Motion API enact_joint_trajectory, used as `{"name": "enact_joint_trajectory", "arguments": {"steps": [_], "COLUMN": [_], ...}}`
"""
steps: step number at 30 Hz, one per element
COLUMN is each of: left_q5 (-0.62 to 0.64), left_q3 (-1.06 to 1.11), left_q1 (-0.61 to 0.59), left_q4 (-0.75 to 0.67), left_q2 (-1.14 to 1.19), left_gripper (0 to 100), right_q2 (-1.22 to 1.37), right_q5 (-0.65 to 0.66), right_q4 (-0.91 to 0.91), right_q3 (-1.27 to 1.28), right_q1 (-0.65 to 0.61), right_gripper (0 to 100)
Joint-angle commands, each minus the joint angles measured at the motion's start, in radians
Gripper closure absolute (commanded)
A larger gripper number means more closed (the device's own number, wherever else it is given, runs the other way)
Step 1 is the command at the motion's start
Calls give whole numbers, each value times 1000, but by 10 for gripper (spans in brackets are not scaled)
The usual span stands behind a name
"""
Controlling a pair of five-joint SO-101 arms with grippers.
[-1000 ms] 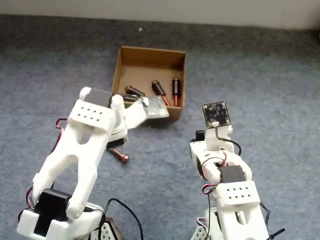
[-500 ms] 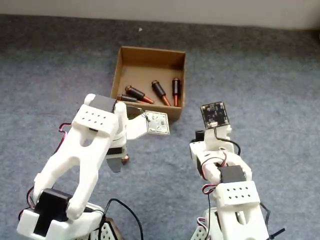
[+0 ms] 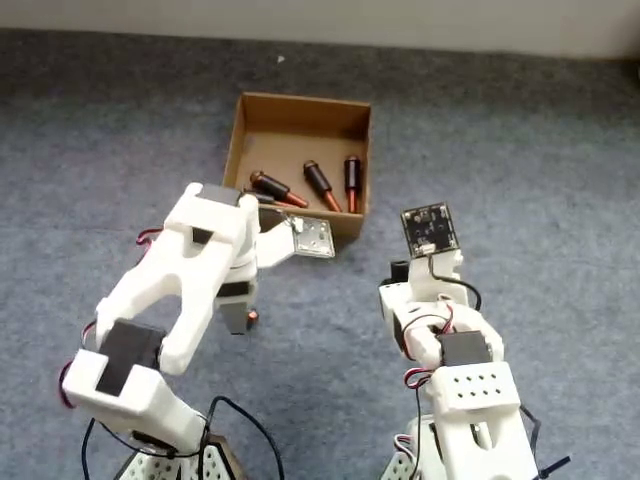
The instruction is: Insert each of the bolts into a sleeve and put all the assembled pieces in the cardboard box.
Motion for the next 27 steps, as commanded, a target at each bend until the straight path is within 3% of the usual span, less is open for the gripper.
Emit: {"name": "enact_joint_trajectory", "arguments": {"steps": [1, 22, 27], "left_q5": [-46, -43, 78], "left_q3": [-53, -48, -61], "left_q1": [-8, 31, 53], "left_q4": [-8, -55, -55], "left_q2": [39, 122, 119], "left_gripper": [758, 979, 995], "right_q2": [-25, -25, -25], "right_q5": [11, 12, 12], "right_q4": [-24, -24, -24], "right_q3": [-7, -7, -7], "right_q1": [12, 12, 12], "right_gripper": [990, 990, 990]}}
